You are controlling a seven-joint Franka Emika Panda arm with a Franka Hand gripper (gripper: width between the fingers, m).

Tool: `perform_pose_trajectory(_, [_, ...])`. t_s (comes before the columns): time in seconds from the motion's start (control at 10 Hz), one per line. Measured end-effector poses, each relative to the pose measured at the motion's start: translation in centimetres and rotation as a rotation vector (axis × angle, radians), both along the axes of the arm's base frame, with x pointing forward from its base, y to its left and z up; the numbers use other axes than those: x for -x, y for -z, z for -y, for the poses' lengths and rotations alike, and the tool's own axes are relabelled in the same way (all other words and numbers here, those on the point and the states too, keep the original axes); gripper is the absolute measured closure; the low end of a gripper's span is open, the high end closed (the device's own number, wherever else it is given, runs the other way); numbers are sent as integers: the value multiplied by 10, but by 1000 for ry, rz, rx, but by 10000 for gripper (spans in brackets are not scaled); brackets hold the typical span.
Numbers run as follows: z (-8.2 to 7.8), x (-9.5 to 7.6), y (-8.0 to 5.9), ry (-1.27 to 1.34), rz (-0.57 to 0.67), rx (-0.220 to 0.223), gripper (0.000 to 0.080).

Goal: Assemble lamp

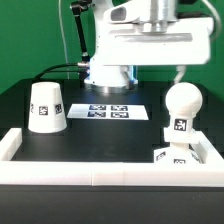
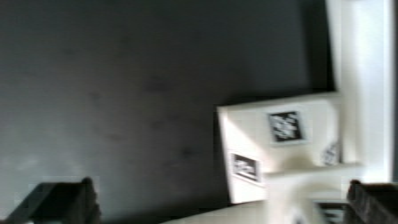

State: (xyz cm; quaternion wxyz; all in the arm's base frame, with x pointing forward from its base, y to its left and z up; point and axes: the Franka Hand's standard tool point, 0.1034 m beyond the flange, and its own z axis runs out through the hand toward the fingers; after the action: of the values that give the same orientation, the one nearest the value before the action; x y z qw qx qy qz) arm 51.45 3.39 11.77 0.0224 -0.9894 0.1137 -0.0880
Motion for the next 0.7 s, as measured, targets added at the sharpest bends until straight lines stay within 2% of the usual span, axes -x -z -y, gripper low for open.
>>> perform_pose_trajectory(0.2, [29,14,9,-8,-6,9,101])
perform_pose_trajectory(0.3, [42,15,10,-2,-7,13,101])
perform_pose_trajectory(0.4, [37,15,10,-9,-7,12,101])
perform_pose_trajectory(0.7, [36,15,10,-16,-8,13,101])
